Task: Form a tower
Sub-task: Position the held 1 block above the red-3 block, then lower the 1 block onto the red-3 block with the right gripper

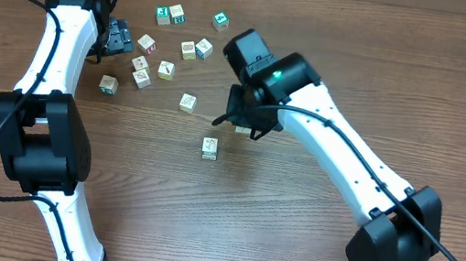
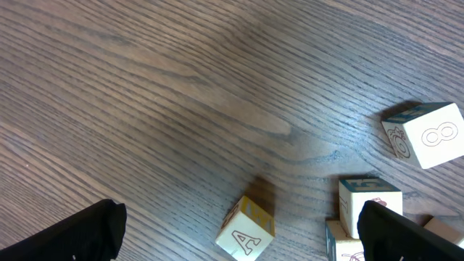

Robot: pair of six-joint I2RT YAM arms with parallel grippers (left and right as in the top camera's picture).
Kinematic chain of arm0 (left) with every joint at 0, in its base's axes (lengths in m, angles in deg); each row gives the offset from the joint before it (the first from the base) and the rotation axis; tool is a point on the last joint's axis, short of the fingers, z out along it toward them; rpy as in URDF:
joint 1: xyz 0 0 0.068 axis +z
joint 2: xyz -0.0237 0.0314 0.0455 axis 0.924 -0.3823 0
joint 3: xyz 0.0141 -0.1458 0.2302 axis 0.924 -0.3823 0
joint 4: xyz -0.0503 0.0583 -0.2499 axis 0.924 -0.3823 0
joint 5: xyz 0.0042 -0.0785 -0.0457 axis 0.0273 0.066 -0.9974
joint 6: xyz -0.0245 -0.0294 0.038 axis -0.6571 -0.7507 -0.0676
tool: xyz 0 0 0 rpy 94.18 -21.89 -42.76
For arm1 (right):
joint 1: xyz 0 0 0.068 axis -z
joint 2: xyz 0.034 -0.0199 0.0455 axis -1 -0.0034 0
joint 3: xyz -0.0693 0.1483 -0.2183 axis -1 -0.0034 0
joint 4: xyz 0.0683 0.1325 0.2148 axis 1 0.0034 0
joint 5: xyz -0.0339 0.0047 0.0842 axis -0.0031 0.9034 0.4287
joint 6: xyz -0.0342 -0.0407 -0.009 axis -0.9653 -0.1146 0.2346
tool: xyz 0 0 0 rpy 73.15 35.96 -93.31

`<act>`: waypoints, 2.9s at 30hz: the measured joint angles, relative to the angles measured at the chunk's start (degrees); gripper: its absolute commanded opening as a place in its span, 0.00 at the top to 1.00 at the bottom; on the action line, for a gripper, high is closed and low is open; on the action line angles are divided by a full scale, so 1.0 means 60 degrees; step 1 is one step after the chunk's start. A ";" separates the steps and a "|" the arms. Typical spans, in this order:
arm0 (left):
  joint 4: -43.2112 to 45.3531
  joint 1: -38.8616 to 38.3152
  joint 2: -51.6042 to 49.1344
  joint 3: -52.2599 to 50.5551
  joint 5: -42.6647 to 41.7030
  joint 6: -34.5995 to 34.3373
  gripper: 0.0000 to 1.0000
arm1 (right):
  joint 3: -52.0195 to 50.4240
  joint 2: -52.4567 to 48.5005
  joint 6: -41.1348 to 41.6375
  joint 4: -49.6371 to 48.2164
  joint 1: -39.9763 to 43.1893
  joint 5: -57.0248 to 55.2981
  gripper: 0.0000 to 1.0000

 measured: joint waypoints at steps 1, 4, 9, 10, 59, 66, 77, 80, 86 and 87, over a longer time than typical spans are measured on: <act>0.0000 0.0000 0.0000 0.0000 0.0000 0.0000 0.00 | -0.0109 -0.0022 0.0007 -0.0029 0.0000 -0.0004 0.96; 0.0000 0.0000 0.0000 0.0000 0.0000 0.0000 0.00 | -0.0219 -0.0066 -0.0025 -0.0033 0.0000 0.0004 0.96; 0.0000 0.0000 0.0000 0.0000 0.0000 0.0000 0.00 | -0.0219 -0.0047 -0.0277 0.0266 0.0022 -0.0069 0.96; 0.0000 0.0000 0.0000 0.0000 0.0000 0.0000 0.00 | -0.0222 -0.0022 -0.0302 0.0317 0.0033 -0.0084 0.96; 0.0000 0.0000 0.0000 0.0000 0.0000 0.0000 0.00 | -0.0998 0.1614 -0.0463 -0.0317 -0.0208 0.0000 0.96; 0.0000 0.0000 0.0000 0.0000 0.0000 0.0000 0.00 | -0.0998 0.1614 -0.0459 -0.0382 -0.0208 0.0044 0.96; 0.0000 0.0000 0.0000 0.0000 0.0000 0.0000 0.01 | -0.1013 0.1614 -0.0459 -0.0667 -0.0204 0.0637 0.96; 0.0000 0.0000 0.0000 0.0000 0.0000 0.0004 0.00 | -0.1115 0.1614 -0.0459 -0.0885 -0.0208 0.0681 0.96; -0.0004 0.0000 0.0000 0.0000 0.0000 0.0000 0.00 | -0.1650 0.1614 -0.0459 -0.1606 -0.0226 0.0707 0.96; 0.0000 0.0000 0.0000 0.0000 0.0000 0.0000 0.00 | -0.1741 0.1614 -0.0452 -0.1756 -0.0248 0.0714 0.96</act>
